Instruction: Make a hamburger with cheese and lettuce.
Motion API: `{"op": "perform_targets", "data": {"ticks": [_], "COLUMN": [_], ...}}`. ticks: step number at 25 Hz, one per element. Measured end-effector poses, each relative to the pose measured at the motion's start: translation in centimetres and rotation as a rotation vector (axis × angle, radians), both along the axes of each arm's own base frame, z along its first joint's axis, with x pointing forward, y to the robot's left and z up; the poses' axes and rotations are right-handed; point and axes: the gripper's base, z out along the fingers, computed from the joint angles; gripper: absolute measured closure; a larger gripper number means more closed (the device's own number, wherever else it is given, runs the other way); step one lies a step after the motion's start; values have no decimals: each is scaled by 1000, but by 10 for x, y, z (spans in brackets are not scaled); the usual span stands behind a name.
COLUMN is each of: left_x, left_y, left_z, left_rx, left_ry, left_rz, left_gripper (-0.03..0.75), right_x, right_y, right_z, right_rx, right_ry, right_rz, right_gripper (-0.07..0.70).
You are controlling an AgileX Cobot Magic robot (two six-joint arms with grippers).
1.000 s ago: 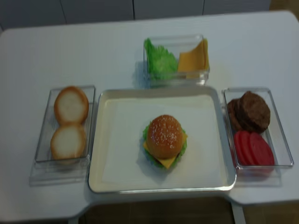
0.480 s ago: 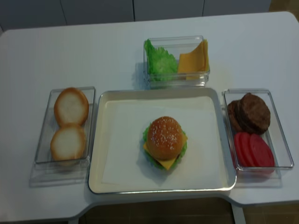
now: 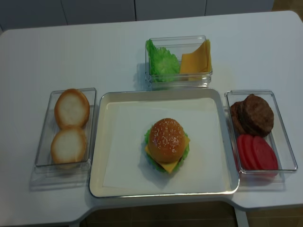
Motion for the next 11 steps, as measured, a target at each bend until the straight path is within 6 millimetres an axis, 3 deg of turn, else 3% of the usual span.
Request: {"op": "perform_targets", "data": {"ticks": [11], "left_x": [0], "left_y": [-2], "left_z": [0], "left_rx": [-12], "left_ry": [-1], "left_rz": [-20], "left_gripper": [225], "right_x": [0], "right_y": [0], "right_z": [0], "right_rx": [0], "right_ry": [0], "right_rz": [0], "right_gripper": [486]}}
